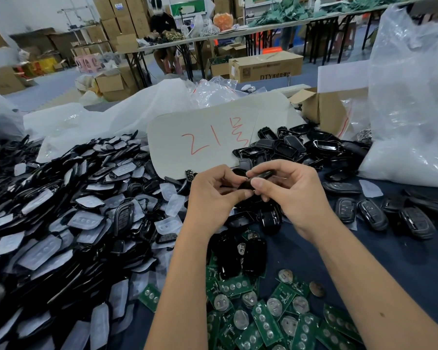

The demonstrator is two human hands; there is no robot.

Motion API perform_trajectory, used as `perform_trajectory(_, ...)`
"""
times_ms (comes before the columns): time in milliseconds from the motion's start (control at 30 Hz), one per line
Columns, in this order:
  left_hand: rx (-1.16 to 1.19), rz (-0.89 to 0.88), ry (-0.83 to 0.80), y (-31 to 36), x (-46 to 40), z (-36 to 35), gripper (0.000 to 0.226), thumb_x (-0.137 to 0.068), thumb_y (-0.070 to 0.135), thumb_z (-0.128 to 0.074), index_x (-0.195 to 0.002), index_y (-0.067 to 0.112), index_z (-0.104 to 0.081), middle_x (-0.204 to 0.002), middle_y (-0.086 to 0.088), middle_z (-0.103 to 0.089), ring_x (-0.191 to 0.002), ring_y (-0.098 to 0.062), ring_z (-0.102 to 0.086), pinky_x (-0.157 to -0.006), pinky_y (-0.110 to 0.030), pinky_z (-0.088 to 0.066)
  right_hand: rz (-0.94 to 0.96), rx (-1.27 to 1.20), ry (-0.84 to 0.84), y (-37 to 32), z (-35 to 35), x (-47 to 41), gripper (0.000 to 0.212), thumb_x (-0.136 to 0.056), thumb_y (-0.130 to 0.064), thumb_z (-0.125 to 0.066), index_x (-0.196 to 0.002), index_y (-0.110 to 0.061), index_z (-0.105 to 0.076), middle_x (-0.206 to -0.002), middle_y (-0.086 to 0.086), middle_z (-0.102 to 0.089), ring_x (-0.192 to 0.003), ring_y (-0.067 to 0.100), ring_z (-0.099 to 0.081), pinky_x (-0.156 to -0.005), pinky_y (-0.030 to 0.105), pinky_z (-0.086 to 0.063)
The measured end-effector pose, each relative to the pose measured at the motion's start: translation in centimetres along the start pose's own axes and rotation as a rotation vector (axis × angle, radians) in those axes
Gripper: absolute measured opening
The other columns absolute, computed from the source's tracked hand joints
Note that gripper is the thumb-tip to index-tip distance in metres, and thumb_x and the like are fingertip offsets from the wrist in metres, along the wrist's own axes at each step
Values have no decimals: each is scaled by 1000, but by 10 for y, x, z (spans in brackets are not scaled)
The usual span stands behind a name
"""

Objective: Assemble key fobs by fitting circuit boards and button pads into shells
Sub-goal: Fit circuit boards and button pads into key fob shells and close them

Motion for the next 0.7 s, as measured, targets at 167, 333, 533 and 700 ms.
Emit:
perform_trajectory(167, 21, -25, -40, 7, 1, -5, 23, -75, 3, -88, -82, 15, -69, -96, -4, -79, -94, -21, -77, -85, -34, -61, -18, -16, -1, 3, 2, -1, 10, -91, -10, -78, -100, -14, -80, -83, 23, -73, -62, 25, -57, -58, 26, -51)
perform_trajectory(333, 181, 81, 3, 2, 3, -6, 10, -88, 4, -78, -89, 12, -74, -79, -14, -77, -71, -25, -76, -66, -27, -61, -16, -37, 36, 3, 7, -3, 20, -97, -7, -71, -110, -20, -79, -85, 16, -72, -57, 18, -57, -49, 23, -46)
perform_trajectory(533, 221, 116, 8, -1, 3, 0, 16, -90, 4, -77, -86, 19, -78, -81, -13, -76, -64, -27, -74, -61, -28, -60, -54, -73, 42, 6, 7, -3, 15, -97, -8, -71, -103, -17, -81, -85, 11, -73, -59, 20, -60, -46, 24, -47)
perform_trajectory(700, 190, 34, -46, 7, 3, -7, 30, -82, 2, -83, -107, 17, -78, -100, -11, -78, -85, -29, -75, -81, -35, -62, -72, -95, 90, 9, 10, -3, 18, -97, 0, -67, -105, -12, -79, -79, 11, -70, -56, 18, -61, -46, 23, -48)
Point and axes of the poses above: each hand's wrist, its own x-axis away from the middle knuckle, its own z-axis out of the back of the hand, y = z × x, the point moved 9 cm from there along -x, towards the middle knuckle
